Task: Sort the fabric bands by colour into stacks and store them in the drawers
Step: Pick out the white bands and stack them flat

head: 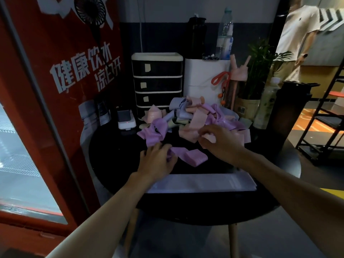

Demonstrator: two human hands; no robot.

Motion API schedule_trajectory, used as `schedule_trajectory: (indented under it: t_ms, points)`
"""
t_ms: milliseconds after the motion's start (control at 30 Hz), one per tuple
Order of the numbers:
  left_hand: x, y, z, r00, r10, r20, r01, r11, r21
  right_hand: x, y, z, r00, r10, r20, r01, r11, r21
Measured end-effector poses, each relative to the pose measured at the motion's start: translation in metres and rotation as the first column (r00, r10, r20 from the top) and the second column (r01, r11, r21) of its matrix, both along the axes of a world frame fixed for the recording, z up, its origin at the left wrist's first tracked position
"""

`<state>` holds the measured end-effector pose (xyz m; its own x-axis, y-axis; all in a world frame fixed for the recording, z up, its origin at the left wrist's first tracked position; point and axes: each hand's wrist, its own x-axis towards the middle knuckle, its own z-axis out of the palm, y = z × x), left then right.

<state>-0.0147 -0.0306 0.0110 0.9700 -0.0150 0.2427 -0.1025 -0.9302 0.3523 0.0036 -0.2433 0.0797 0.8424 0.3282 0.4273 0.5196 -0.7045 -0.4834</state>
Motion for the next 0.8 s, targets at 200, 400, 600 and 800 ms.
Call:
schedule_trajectory:
  t_ms: [200,400,600,800]
  points:
    - [0.005,0.001,-0.008,0.999,0.047,0.001,-0.047,0.998,0.048,0.080,0.046,0.006,0.999,0.008,0.036,-0.001,0.979,-0.205]
    - [0.008,0.003,-0.013,0.999,0.030,0.036,-0.031,0.998,0.049,0.126,0.061,-0.009,0.987,-0.158,0.010,0.146,0.885,-0.443]
    - [0.007,0.002,-0.013,0.999,0.032,0.016,-0.033,0.998,0.051,0.136,0.062,-0.016,0.982,-0.179,0.056,0.185,0.881,-0.435]
    - [0.003,0.002,-0.009,1.000,0.021,0.013,-0.022,0.999,0.043,0.124,0.055,-0.001,0.983,-0.158,0.091,0.176,0.951,-0.253]
